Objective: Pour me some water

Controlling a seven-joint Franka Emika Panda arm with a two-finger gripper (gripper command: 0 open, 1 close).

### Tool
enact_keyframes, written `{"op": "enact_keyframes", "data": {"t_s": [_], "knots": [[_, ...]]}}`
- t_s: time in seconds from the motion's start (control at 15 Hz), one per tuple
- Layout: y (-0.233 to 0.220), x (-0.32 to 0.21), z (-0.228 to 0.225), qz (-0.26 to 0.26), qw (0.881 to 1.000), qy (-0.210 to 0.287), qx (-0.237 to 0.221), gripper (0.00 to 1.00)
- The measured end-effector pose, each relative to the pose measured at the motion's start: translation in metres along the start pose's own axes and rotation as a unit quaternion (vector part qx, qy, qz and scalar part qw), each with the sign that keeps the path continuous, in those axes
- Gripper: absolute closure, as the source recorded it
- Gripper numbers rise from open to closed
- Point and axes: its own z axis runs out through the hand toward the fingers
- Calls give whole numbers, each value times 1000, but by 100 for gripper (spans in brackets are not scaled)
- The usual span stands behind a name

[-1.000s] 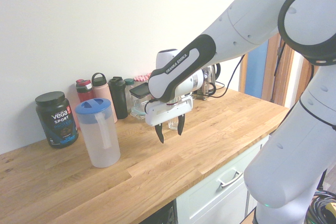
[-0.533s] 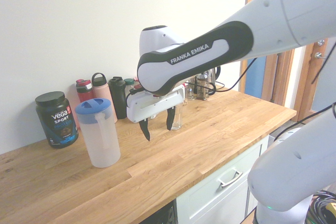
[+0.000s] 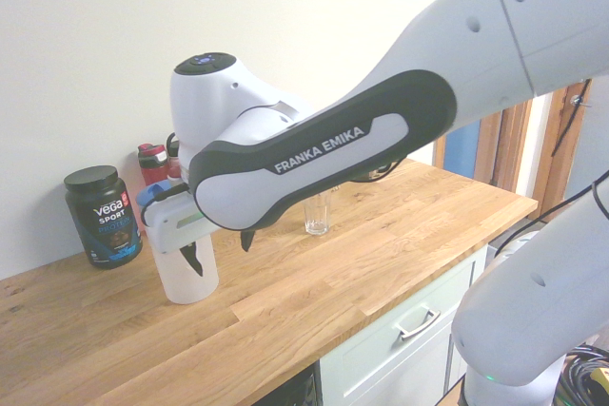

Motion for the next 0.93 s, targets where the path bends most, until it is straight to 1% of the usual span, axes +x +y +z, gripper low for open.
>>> {"op": "enact_keyframes", "data": {"t_s": [0.13,0.2,0.33,0.93], "knots": [[-20,14,11,-1,1000,15,10,0],[-28,20,17,-1,1000,24,16,100],[-39,30,28,3,999,35,23,100],[-57,42,47,15,999,27,30,100]]}}
